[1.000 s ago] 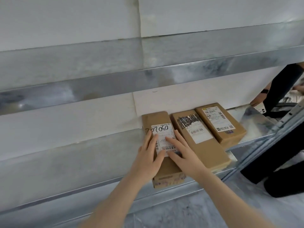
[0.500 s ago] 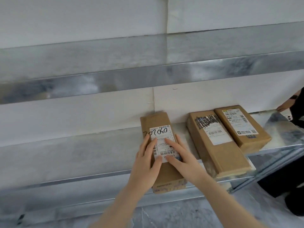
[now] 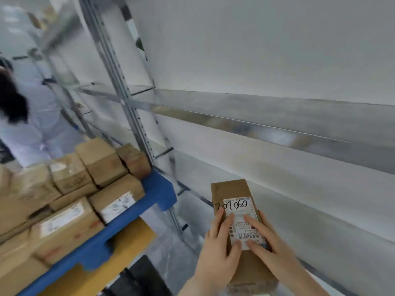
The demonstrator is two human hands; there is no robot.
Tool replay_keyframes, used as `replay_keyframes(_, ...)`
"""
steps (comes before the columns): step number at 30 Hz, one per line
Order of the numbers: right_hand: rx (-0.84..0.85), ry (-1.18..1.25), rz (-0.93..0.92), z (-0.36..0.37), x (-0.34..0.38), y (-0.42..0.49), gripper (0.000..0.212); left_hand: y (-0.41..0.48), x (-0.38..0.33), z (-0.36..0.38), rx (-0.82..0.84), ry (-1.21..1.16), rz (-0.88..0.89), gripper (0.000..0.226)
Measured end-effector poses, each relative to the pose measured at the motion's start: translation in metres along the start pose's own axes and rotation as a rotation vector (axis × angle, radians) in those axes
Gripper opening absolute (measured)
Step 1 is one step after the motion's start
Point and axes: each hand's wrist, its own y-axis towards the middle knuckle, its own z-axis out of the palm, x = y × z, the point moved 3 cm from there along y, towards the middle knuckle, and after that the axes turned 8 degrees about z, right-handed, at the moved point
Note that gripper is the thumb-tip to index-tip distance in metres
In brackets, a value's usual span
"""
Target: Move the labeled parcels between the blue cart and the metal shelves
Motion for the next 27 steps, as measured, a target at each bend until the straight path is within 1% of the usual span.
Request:
replay_keyframes(5, 0.17, 0.035, -0.075, 0.115, 0.059, 0.088, 0.051, 0.008, 0.089, -0.112, -0.104, 0.103, -0.166, 0.061)
replay_keyframes(7, 0.225, 0.028, -0.118, 0.148, 0.083, 0.123, 0.051, 0.018, 0.114, -0.151, -0.147, 0.132, -0.183, 0.064)
replay_keyframes(9, 0.271, 0.023, -0.167, 0.171, 0.109, 0.16, 0.052, 0.036, 0.133, -0.185, -0.205, 0.146, -0.189, 0.063)
replay_keyframes(15, 0.414, -0.029, -0.286, 0.204, 0.193, 0.276, 0.048, 0.114, 0.177, -0.263, -0.364, 0.15, -0.19, 0.059)
replay_keyframes(18, 0.455, -0.066, -0.294, 0.215, 0.22, 0.33, 0.047, 0.155, 0.196, -0.288, -0.418, 0.159, -0.217, 0.057)
replay_keyframes(21, 0.523, -0.074, -0.323, 0.231, 0.245, 0.379, 0.046, 0.188, 0.221, -0.309, -0.456, 0.174, -0.267, 0.057)
replay_keyframes(24, 0.555, -0.09, -0.323, 0.251, 0.264, 0.422, 0.046, 0.214, 0.247, -0.331, -0.486, 0.185, -0.325, 0.057)
replay_keyframes(27, 0.576, -0.077, -0.303, 0.269, 0.277, 0.455, 0.043, 0.238, 0.269, -0.35, -0.477, 0.196, -0.35, 0.059)
